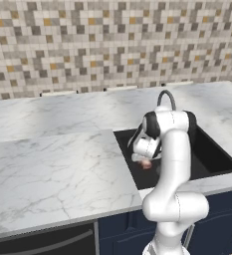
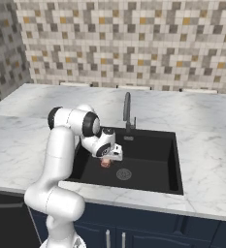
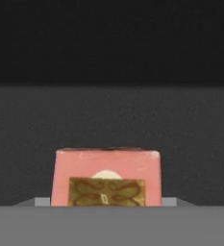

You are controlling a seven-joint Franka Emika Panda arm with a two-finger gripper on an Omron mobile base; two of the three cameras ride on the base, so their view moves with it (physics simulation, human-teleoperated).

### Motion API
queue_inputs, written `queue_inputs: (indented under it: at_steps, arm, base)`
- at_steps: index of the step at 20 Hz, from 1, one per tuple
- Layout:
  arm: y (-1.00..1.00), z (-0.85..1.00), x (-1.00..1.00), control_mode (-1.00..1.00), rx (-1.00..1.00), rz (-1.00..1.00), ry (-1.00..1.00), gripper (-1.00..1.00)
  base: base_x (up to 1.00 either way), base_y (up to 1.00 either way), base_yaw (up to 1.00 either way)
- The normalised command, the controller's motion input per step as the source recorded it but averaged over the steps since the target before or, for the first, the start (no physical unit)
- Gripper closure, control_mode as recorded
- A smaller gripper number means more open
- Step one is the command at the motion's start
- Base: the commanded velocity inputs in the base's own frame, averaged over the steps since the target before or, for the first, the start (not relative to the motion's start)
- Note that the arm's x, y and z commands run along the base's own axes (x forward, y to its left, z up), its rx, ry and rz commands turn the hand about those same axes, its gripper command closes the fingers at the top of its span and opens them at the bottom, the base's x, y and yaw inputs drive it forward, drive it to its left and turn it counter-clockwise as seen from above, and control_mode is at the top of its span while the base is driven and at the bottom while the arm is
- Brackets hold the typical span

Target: Pick up the bar soap and dish brush from the sink, and place them back in the cabinet, and close the cabinet doors.

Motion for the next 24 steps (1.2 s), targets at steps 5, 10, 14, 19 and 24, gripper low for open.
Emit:
queue_inputs:
  at_steps: [5, 10, 14, 19, 24]
  arm:
    - [0.0, 0.67, 0.0, -1.0, 0.0, 0.0, 0.0, 1.0]
    - [0.0, 0.54, -0.07, -1.0, 0.0, 0.0, 0.0, 1.0]
    - [0.0, 0.48, -0.18, -1.0, 0.0, 0.0, 0.0, 1.0]
    - [0.01, 0.5, -0.3, -1.0, 0.0, 0.0, 0.0, 1.0]
    - [0.14, 0.45, -0.37, -1.0, -0.01, 0.0, 0.0, 1.0]
  base:
    - [0.0, 0.0, 0.0]
    - [0.0, 0.0, 0.0]
    - [0.0, 0.0, 0.0]
    - [0.0, 0.0, 0.0]
    - [0.0, 0.0, 0.0]
